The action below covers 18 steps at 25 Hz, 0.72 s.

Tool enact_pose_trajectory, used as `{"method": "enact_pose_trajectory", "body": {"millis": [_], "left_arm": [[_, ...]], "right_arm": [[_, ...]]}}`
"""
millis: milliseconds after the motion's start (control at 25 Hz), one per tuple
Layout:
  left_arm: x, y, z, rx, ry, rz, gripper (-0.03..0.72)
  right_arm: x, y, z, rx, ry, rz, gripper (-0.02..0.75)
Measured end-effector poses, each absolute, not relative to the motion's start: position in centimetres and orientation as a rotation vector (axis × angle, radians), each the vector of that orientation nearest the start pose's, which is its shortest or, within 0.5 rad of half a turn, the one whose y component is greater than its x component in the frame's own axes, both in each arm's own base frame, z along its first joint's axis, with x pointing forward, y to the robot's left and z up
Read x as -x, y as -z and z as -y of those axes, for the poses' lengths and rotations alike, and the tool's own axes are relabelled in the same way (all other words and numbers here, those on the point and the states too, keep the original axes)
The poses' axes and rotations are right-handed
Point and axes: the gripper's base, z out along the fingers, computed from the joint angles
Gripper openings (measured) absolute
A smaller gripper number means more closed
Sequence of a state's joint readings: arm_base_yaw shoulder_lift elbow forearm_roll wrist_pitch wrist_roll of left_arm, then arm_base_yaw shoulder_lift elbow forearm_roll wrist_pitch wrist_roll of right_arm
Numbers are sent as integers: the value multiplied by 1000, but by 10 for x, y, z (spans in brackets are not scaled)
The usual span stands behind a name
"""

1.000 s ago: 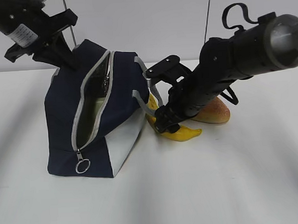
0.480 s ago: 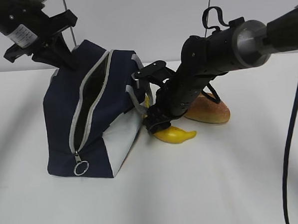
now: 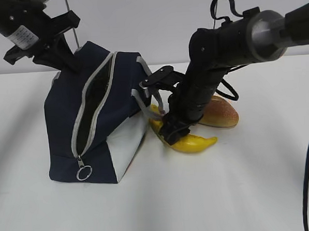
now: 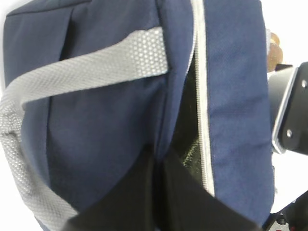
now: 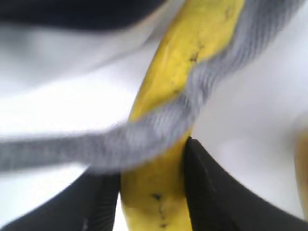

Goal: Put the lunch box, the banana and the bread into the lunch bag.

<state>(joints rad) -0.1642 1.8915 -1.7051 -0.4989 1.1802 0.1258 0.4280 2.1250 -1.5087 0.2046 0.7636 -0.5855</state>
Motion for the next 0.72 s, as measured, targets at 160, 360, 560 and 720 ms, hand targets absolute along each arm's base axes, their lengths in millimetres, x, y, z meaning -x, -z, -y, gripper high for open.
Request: {"method": "enact_pose_trajectory", "body": {"millis": [160,360,560,720], "left_arm": [[-392,-299,106,-231,702,-2774,-3],[-392,-299,106,-232,702,-2776,-3],[-392,-299,106,-232,702,-2776,-3],[-392,-299,106,-233,703,-2778,-3]], "right_arm": [[-381,-160,-182,1309,-116,-2647,282],[-368,-183,-173,1351,-66,-2715,281],[-356,-221,-163,1333,-7,-2714,282],[-345,-257,-150,1281,109,-2679,282]]}}
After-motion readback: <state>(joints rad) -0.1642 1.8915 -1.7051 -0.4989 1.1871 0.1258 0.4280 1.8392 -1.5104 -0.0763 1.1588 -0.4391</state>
